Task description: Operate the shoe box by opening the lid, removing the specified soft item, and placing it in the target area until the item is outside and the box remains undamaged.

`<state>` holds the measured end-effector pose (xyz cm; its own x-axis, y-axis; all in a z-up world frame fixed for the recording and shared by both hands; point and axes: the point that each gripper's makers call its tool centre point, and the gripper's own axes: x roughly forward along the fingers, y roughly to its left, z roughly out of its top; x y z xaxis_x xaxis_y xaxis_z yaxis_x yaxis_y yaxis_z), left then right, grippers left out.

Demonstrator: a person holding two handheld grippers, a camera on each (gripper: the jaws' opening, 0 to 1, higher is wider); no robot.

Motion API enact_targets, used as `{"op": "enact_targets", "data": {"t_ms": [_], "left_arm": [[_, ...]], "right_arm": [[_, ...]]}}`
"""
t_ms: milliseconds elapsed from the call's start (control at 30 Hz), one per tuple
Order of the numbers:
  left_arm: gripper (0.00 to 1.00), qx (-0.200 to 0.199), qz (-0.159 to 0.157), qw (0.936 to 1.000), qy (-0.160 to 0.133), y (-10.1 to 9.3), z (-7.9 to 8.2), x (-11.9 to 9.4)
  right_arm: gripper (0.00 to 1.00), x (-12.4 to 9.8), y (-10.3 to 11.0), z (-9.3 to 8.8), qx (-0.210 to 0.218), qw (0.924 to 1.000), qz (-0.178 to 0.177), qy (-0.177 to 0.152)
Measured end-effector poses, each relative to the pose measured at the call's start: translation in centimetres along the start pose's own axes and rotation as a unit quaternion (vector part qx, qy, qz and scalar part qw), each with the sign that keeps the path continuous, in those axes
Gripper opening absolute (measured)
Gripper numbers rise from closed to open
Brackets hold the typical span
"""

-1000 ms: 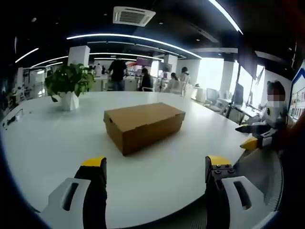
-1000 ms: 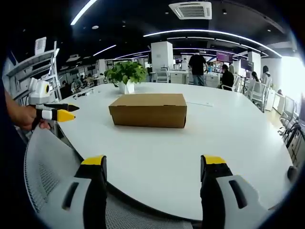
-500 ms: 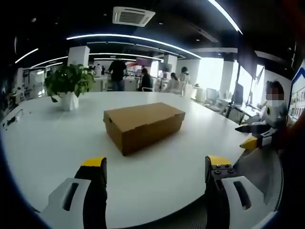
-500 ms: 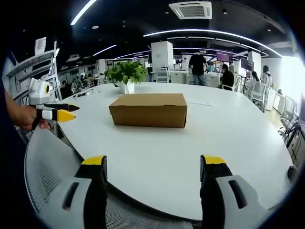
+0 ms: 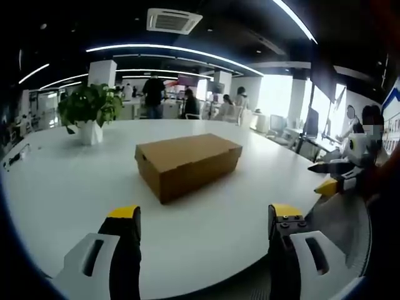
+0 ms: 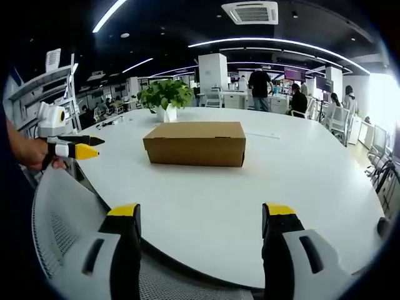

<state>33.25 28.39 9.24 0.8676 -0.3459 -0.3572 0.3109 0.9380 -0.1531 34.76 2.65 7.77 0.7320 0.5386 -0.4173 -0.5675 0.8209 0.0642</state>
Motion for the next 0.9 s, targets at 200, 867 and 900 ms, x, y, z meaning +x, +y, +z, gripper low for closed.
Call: {"op": "enact_targets", "data": {"t_ms": [200,867,900], "left_arm": [[0.86,0.0,0.0,1.0,0.001,0.06,-0.01,0.01],[0.85,0.001,-0.001,1.0,0.003,0.07,-0.01,0.08],[0.85,0.0,-0.001,1.0,0.002,0.08,0.02,0.1]], "right_arm": [[0.74,0.01,0.04,0.04,0.001,1.0,0.001,0.0],[0.73,0.08,0.16,-0.09,0.001,1.0,0.004,0.004],[0.73,0.07,0.15,-0.06,0.0,1.0,0.004,0.005]]}}
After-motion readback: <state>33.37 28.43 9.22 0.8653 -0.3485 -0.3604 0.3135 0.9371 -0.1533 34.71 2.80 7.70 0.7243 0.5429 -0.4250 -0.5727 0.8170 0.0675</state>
